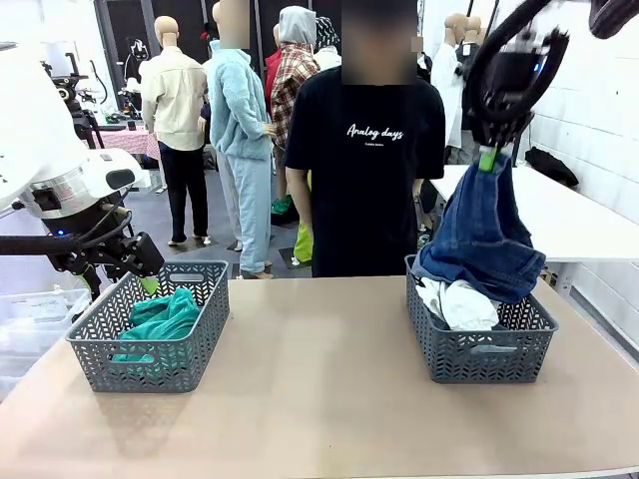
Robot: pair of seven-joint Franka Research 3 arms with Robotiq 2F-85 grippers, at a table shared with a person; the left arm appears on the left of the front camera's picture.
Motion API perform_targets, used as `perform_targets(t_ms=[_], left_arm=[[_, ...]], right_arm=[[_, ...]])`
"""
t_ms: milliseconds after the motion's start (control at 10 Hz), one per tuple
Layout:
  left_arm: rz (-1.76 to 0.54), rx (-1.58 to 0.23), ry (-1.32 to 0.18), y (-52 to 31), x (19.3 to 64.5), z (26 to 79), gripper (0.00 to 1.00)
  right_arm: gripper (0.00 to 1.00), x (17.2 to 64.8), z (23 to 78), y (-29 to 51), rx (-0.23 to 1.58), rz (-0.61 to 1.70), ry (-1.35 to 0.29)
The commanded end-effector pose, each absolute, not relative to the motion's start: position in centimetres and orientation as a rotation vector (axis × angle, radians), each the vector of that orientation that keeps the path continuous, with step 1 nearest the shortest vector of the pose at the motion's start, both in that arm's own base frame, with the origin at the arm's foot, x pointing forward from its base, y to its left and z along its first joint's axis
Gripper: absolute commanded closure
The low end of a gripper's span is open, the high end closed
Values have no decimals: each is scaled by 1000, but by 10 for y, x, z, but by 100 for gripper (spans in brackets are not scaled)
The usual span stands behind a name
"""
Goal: Sort the tops and bottoms.
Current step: Sort the clothes according to human instructions.
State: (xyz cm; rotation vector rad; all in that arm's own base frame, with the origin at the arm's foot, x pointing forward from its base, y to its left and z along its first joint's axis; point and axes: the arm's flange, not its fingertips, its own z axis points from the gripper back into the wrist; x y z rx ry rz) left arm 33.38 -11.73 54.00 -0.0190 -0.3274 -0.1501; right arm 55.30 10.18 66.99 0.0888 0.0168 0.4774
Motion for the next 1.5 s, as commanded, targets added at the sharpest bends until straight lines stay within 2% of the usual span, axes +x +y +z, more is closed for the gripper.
perform_targets(t_ms=[0, 300, 500, 600, 900, 1200, 1400], left_arm=[[-164, -15, -330, -115, 333, 540, 0], [-164, -15, -330, -115, 333, 540, 0], [-164, -15, -330, -115, 333, 540, 0], [-164, -15, -330, -115, 333, 540, 0], [-164, -15, -330, -115, 333, 540, 0], [-164, -15, -330, -115, 333, 540, 0], [-164, -15, -330, -115, 333, 540, 0]], right_arm=[[100, 566, 620, 106, 102, 395, 45], [100, 574, 565, 110, -7, 316, 46], [100, 572, 545, 123, -2, 337, 97], [100, 585, 555, 112, 17, 346, 63], [100, 584, 555, 113, 16, 348, 64], [100, 583, 481, 136, -84, 372, -88], [100, 576, 452, 144, -62, 348, -170]])
